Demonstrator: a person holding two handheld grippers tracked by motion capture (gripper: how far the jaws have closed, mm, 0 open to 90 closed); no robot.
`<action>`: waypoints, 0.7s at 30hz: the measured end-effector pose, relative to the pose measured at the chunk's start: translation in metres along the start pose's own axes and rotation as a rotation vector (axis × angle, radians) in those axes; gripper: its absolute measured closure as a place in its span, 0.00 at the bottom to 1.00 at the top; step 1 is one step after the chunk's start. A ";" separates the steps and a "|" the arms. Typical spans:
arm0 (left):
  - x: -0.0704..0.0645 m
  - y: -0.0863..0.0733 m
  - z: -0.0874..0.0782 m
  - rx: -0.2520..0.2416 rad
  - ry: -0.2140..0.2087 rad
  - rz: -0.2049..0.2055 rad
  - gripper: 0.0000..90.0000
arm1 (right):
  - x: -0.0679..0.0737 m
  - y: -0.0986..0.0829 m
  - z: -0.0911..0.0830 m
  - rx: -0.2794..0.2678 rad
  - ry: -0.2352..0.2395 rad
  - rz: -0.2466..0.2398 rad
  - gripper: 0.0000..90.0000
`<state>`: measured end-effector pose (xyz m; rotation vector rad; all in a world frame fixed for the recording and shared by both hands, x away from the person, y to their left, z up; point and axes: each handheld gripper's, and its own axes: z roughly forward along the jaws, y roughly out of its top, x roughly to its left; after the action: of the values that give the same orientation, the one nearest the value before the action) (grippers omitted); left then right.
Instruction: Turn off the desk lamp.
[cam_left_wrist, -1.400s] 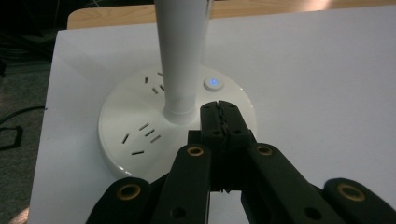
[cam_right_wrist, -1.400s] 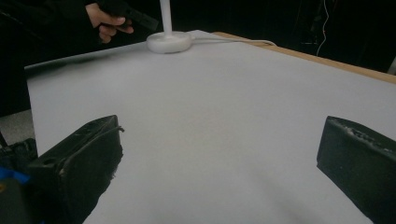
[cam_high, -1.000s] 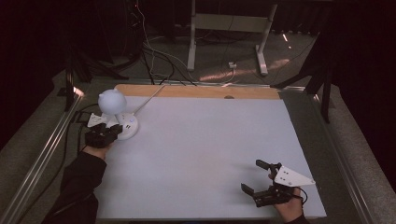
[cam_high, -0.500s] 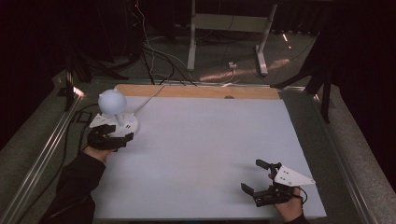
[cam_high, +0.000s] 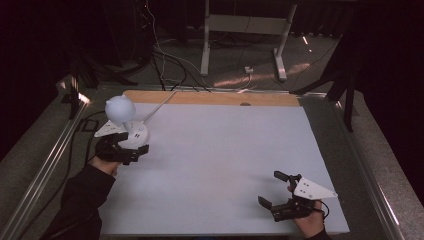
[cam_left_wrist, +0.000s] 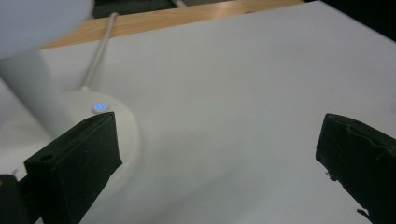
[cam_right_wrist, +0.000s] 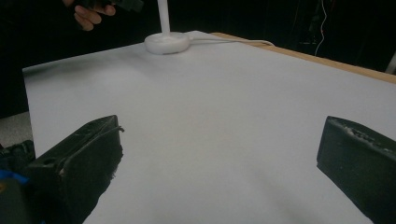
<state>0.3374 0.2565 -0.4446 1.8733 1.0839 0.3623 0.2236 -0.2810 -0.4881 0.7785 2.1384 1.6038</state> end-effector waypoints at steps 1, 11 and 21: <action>-0.003 -0.001 -0.001 0.001 -0.014 0.000 0.00 | 0.000 0.000 0.000 0.000 0.000 0.000 0.00; -0.029 -0.013 -0.010 -0.024 -0.118 0.041 0.00 | 0.002 0.001 0.000 -0.002 0.004 -0.004 0.00; -0.050 -0.033 -0.015 -0.063 -0.178 0.050 0.00 | 0.002 0.001 0.000 -0.001 0.004 -0.005 0.00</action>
<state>0.2821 0.2311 -0.4550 1.8415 0.8975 0.2501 0.2223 -0.2797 -0.4868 0.7696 2.1403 1.6058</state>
